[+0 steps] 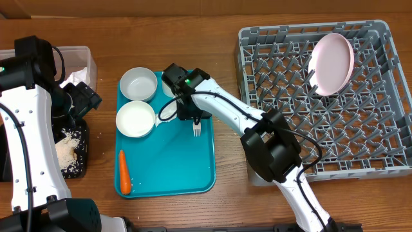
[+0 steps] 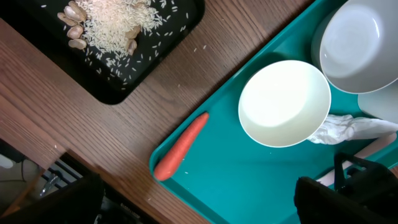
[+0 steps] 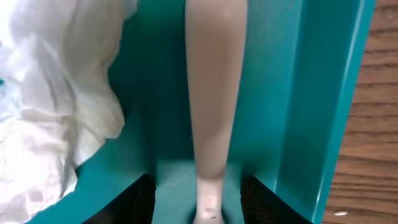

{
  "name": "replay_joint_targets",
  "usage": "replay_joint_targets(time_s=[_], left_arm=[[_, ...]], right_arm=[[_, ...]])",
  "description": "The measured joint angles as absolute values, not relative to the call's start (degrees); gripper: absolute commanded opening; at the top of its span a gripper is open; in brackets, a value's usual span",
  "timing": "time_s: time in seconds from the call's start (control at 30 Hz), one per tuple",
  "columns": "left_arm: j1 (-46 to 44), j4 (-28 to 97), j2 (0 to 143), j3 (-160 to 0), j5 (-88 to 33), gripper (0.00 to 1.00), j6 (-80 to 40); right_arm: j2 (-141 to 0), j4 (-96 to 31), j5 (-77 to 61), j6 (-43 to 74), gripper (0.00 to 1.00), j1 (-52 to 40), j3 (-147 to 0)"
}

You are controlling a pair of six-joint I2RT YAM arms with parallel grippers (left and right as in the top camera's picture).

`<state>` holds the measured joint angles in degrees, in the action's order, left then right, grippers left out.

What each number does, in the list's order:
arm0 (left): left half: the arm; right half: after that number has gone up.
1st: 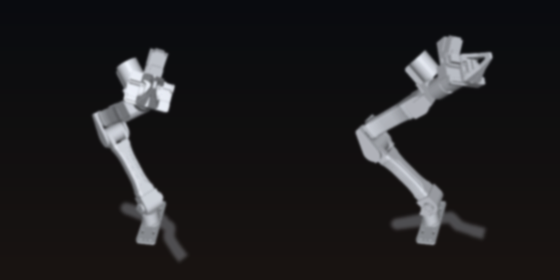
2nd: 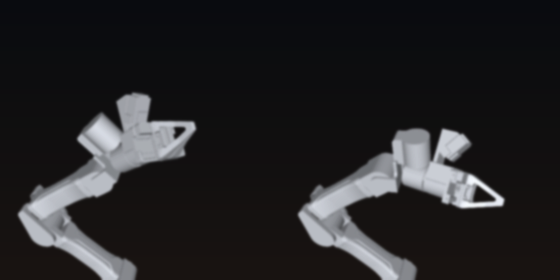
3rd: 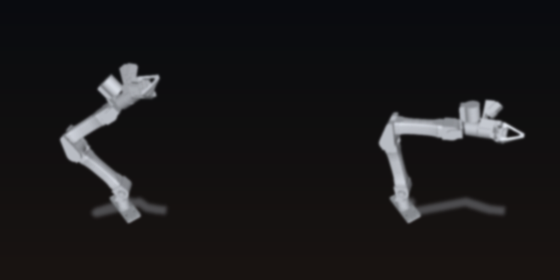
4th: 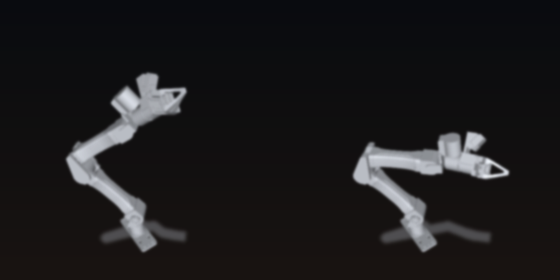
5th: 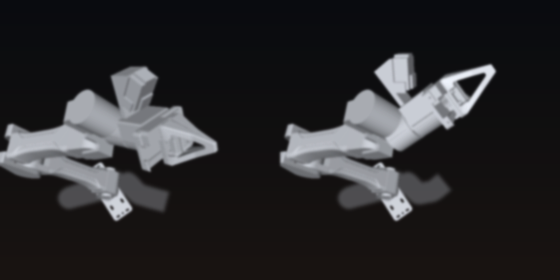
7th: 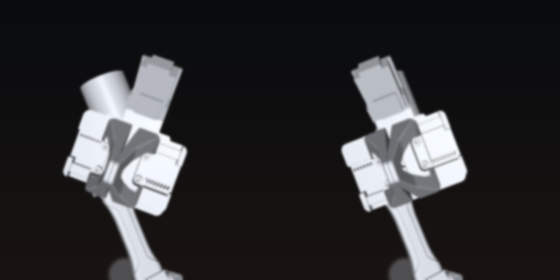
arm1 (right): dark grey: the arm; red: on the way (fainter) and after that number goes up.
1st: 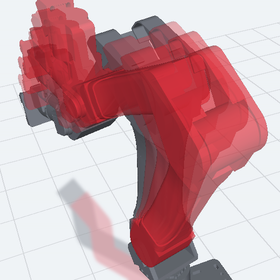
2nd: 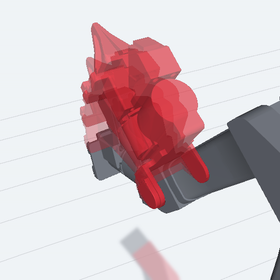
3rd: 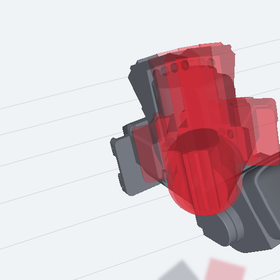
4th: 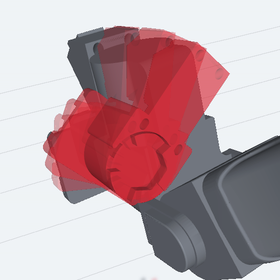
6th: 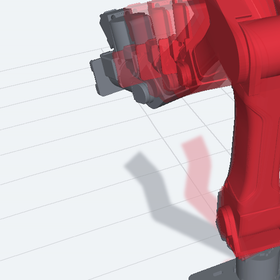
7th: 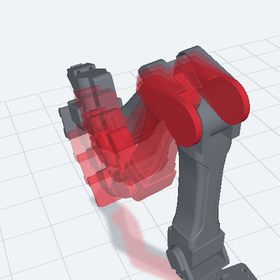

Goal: Sort waste into correct bins and load items into the dishwasher rack

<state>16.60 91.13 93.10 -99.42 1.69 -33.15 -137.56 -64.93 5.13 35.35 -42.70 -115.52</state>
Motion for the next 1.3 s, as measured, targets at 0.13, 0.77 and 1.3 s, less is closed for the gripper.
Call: replay_joint_targets(time_s=[0.13,0.77,1.3], left_arm=[[16.6,91.1,93.1,-99.4,1.7,1.0,-33.1],[16.6,91.1,93.1,-99.4,1.7,1.0,-33.1],[16.6,91.2,93.1,-99.4,1.7,1.0,-33.1]], right_arm=[[-137.6,-63.8,6.3,35.4,0.53,-42.7,-115.5],[-137.9,-63.8,6.0,35.2,0.04,-42.7,-116.8],[-139.5,-70.7,4.9,35.1,0.04,-42.0,-120.3]])
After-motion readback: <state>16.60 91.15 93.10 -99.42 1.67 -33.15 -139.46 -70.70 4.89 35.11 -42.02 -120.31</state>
